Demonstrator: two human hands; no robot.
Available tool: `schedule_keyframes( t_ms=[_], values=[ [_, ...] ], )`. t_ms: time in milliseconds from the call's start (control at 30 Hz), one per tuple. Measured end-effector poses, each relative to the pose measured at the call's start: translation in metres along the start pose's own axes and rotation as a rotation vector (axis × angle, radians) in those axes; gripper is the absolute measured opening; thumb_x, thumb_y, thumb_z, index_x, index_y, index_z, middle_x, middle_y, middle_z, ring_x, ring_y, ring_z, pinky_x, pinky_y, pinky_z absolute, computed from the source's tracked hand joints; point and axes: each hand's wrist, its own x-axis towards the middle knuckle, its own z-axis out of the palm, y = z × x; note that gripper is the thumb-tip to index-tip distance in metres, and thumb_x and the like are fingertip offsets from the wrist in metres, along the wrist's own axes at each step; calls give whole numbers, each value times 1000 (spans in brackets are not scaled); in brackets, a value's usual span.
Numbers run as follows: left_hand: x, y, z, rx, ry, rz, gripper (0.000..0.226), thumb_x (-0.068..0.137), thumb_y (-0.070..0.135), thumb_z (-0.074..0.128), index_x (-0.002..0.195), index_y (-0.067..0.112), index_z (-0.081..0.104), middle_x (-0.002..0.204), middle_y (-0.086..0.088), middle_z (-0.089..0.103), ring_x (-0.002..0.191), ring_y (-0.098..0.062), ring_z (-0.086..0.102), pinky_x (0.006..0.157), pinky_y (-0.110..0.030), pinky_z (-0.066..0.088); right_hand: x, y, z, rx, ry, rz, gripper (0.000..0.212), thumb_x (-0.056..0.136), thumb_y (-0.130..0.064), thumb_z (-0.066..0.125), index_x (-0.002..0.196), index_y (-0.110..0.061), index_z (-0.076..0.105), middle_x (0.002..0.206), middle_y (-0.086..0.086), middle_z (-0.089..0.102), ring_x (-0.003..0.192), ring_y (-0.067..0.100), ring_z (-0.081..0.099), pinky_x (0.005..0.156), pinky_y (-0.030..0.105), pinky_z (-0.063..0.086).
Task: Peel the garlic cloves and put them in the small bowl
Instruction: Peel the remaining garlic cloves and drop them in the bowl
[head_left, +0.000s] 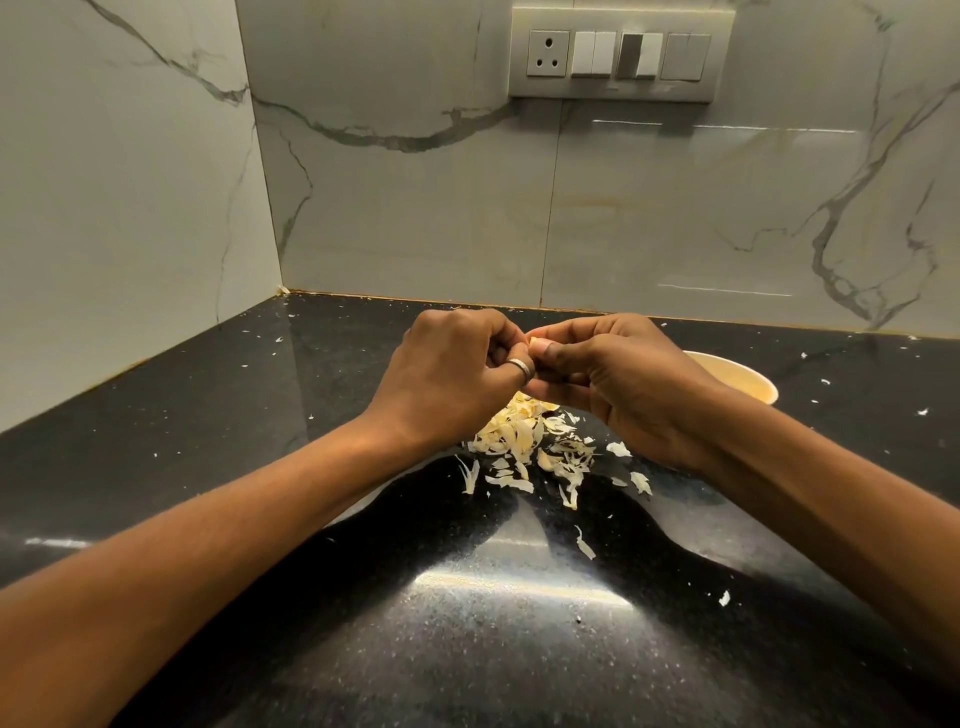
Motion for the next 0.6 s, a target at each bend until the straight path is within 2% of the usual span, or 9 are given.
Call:
schedule_keyframes(
  t_ms=[167, 333, 500, 600],
  values=[
    [1, 0, -1, 23, 1, 20, 7, 89, 27, 68, 87, 22, 72, 69, 11, 64, 64, -8, 62, 61, -39, 57, 0, -1, 1, 14, -17, 0, 13, 94, -5, 64, 100, 4, 71, 92, 18, 74, 77, 20, 73, 66, 25, 62],
    [0, 1, -1, 27, -31, 12, 4, 89, 25, 68, 87, 22, 71, 69, 10, 64, 64, -8, 61, 63, -39, 57, 4, 2, -3, 14, -26, 9, 17, 95, -3, 64, 107, 6, 70, 94, 17, 73, 76, 16, 72, 66, 22, 60],
    [0, 3, -2, -51, -75, -85, 5, 91, 26, 69, 87, 23, 70, 71, 9, 66, 65, -10, 65, 63, -40, 59, 5, 2, -5, -1, 0, -17, 16, 92, 2, 64, 106, 7, 70, 94, 16, 73, 78, 16, 73, 71, 22, 61],
    [2, 7, -5, -171, -105, -193, 9, 93, 24, 69, 86, 19, 70, 69, 5, 67, 58, -9, 65, 53, -32, 59, 6, 0, -6, 2, 29, -33, 14, 90, 7, 63, 102, 7, 69, 91, 16, 73, 79, 18, 75, 74, 25, 62]
  ],
)
